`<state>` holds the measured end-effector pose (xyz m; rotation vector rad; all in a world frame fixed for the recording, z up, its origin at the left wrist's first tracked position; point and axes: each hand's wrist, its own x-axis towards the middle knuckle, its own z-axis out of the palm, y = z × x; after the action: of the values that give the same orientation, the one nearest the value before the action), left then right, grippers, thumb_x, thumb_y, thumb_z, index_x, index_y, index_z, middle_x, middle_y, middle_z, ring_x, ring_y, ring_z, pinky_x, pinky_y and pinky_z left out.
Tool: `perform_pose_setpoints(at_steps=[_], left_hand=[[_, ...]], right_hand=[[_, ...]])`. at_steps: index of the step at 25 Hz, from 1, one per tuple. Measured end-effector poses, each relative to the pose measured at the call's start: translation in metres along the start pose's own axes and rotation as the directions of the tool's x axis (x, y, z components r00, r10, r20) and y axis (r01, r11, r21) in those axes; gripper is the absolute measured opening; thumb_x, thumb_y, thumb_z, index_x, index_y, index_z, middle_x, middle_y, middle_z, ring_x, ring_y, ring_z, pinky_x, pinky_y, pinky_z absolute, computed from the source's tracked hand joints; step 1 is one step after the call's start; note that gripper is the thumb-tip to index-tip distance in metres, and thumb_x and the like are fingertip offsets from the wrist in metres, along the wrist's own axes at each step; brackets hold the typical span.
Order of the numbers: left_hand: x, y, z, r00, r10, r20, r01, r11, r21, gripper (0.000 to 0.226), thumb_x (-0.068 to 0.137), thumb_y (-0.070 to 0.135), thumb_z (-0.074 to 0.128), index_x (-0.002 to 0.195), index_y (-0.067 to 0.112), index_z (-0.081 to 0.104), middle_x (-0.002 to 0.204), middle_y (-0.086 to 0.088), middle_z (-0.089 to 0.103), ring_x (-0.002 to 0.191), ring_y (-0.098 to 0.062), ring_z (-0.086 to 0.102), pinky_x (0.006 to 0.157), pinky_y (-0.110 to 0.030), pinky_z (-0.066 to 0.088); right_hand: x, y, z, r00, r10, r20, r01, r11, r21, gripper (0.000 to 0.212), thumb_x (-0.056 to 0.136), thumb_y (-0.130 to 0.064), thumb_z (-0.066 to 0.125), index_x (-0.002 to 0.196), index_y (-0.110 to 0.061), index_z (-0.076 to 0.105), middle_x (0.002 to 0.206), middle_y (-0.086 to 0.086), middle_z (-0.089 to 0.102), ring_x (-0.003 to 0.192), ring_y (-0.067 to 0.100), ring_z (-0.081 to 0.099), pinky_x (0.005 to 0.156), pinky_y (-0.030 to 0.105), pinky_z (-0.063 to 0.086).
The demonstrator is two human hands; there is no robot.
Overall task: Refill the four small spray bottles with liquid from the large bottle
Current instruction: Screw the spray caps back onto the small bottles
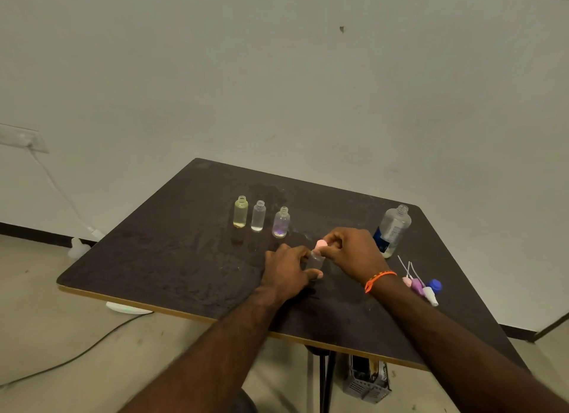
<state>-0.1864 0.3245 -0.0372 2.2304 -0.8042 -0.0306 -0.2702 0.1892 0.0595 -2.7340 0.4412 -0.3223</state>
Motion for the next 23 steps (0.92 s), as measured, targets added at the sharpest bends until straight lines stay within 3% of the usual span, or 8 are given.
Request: perform_pose_setpoints(at_steps=[2, 5, 7, 9, 11, 15, 18, 23], left_hand=[[0.0, -0.001, 0.0, 1.0, 0.002, 0.012, -0.002, 1.0, -0.007, 0.036, 0.084, 0.055, 0.079, 0.109, 0.03, 0.07, 0.104, 0.011, 0.071, 0.111, -0.014, 0.06, 0.099, -0.042, 0.037], [0.0, -0.001, -0.001, 1.0, 0.0, 0.016, 0.0, 1.0, -0.006, 0.04, 0.084, 0.057, 0.078, 0.111, 0.03, 0.069, 0.107, 0.012, 0.07, 0.112, -0.012, 0.058, 0.102, -0.043, 0.037], [-0.001, -0.001, -0.002, 1.0, -0.008, 0.012, 0.008, 1.0, 0.013, 0.044, 0.084, 0.059, 0.078, 0.115, 0.029, 0.069, 0.11, 0.011, 0.07, 0.113, -0.01, 0.055, 0.102, -0.041, 0.036], [-0.002, -0.001, -0.001, 1.0, -0.004, 0.006, 0.004, 1.0, 0.015, 0.04, 0.083, 0.058, 0.079, 0.111, 0.031, 0.069, 0.105, 0.011, 0.07, 0.111, -0.012, 0.057, 0.102, -0.041, 0.038], [-0.002, -0.002, -0.001, 1.0, 0.002, 0.008, -0.002, 1.0, 0.006, 0.033, 0.083, 0.056, 0.079, 0.104, 0.033, 0.068, 0.099, 0.011, 0.069, 0.109, -0.014, 0.06, 0.101, -0.044, 0.039], [-0.002, -0.001, -0.002, 1.0, -0.001, 0.002, 0.001, 1.0, 0.025, 0.046, 0.083, 0.06, 0.079, 0.116, 0.029, 0.069, 0.109, 0.01, 0.07, 0.112, -0.011, 0.058, 0.102, -0.041, 0.039], [-0.003, 0.0, -0.002, 1.0, -0.003, 0.011, 0.003, 1.0, 0.025, 0.045, 0.083, 0.06, 0.079, 0.116, 0.031, 0.069, 0.107, 0.011, 0.071, 0.111, -0.012, 0.06, 0.103, -0.042, 0.04], [-0.004, 0.0, -0.004, 1.0, -0.001, 0.012, 0.001, 1.0, 0.014, 0.042, 0.083, 0.058, 0.079, 0.111, 0.029, 0.069, 0.101, 0.011, 0.068, 0.107, -0.014, 0.059, 0.1, -0.042, 0.039]], right_hand=[[-0.002, 0.0, 0.003, 1.0, 0.018, 0.012, -0.017, 0.997, -0.078, 0.051, 0.071, -0.069, 0.072, 0.092, -0.024, 0.066, 0.088, -0.01, 0.068, 0.08, 0.009, 0.063, 0.075, 0.038, 0.057], [-0.005, -0.001, 0.006, 0.994, -0.083, 0.073, 0.075, 0.992, 0.1, 0.053, 0.087, -0.037, 0.073, 0.134, -0.021, 0.055, 0.129, -0.005, 0.063, 0.115, 0.012, 0.061, 0.099, 0.033, 0.052], [-0.003, 0.001, 0.006, 0.993, -0.111, 0.029, 0.107, 0.987, 0.119, 0.044, 0.09, -0.024, 0.071, 0.131, -0.021, 0.058, 0.12, -0.003, 0.069, 0.106, 0.009, 0.065, 0.097, 0.033, 0.053], [-0.001, 0.001, 0.004, 0.999, -0.043, -0.019, 0.044, 0.997, 0.056, 0.049, 0.08, -0.048, 0.077, 0.119, -0.024, 0.057, 0.094, -0.007, 0.07, 0.083, 0.006, 0.065, 0.081, 0.034, 0.057], [-0.002, 0.002, 0.007, 1.0, -0.03, -0.003, 0.03, 0.998, 0.058, 0.066, 0.072, -0.06, 0.079, 0.121, -0.027, 0.049, 0.101, -0.009, 0.065, 0.09, 0.006, 0.063, 0.081, 0.031, 0.056], [-0.004, 0.004, 0.009, 0.995, -0.101, -0.001, 0.097, 0.957, 0.272, 0.043, 0.09, -0.018, 0.071, 0.129, -0.024, 0.055, 0.117, -0.008, 0.067, 0.109, 0.005, 0.064, 0.098, 0.029, 0.054], [-0.002, 0.002, 0.006, 0.998, -0.031, -0.06, 0.04, 0.987, 0.156, 0.044, 0.082, -0.044, 0.077, 0.116, -0.026, 0.057, 0.091, -0.011, 0.068, 0.082, 0.005, 0.066, 0.077, 0.029, 0.058], [-0.01, 0.005, 0.021, 0.995, -0.096, -0.03, 0.101, 0.956, 0.276, 0.049, 0.09, -0.024, 0.07, 0.135, -0.021, 0.052, 0.127, -0.004, 0.065, 0.109, 0.001, 0.06, 0.099, 0.032, 0.053]])
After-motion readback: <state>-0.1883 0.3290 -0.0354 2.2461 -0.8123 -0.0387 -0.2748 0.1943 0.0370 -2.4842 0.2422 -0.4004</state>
